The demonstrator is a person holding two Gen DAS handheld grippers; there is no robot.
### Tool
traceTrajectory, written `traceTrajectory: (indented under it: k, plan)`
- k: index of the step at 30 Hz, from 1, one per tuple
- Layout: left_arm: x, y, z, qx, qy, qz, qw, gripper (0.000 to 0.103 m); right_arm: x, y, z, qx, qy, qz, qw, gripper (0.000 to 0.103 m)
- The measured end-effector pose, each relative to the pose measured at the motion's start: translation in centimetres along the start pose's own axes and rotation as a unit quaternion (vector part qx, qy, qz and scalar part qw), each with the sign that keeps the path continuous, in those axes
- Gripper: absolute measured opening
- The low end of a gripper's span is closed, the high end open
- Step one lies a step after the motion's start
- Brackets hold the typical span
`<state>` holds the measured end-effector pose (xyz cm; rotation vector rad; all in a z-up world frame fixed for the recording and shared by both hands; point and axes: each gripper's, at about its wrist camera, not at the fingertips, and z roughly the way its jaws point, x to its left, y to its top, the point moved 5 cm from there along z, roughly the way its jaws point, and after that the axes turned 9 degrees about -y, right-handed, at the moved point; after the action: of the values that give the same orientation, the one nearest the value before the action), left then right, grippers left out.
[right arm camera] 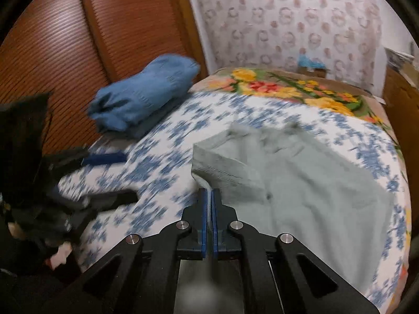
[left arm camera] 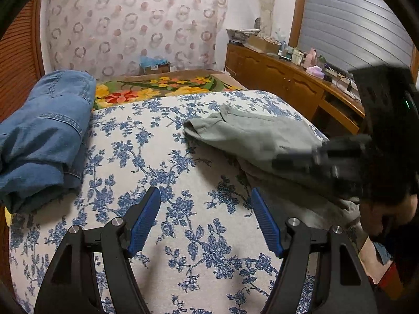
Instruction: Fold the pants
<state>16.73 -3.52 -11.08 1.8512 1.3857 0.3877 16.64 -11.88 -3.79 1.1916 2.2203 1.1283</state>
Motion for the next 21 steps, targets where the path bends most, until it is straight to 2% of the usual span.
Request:
traceTrajectory:
  k: [2,4,7,9,11,15,21]
  plan:
    - [0.2,0.0,-0.1,-0.001,0.002,-0.001,1.0000,0.072,0.8,-0.7,0.1,0.011,-0.003,-0.016,1.000,0.003]
    - [0.5,-0.2,-0.1,0.000,0.002,-0.003,1.0000,0.072,0.9,-1.4,-0.2,0.016,-0.009,-0.024,1.000,0.008]
    - [0.8,-0.3,0.0,0.003,0.003,-0.008,1.0000,0.072,0.5,-1.5,-1.3,0.007,-0.014,-0.026,1.000,0.011]
    - [0.9,-0.4,0.1,0.004,0.002,-0.009,0.9999,0.072,0.0,-1.3,-2.1,-0.004,-0.025,-0.024,0.999,0.017]
    - [0.8,-0.5,0.2,0.006,0.002,-0.009,0.9999,0.072,-0.7,-0.9,-2.5,-0.009,-0.042,-0.016,0.999,0.028]
    - [0.6,-0.6,0.6,0.010,0.000,-0.007,0.9999,0.072,-1.4,-0.8,-1.7,0.003,-0.065,-0.008,0.998,0.030]
    - [0.2,-1.0,1.0,0.015,-0.002,-0.003,0.9999,0.072,-0.4,-0.3,0.1,0.018,-0.057,-0.010,0.998,0.030]
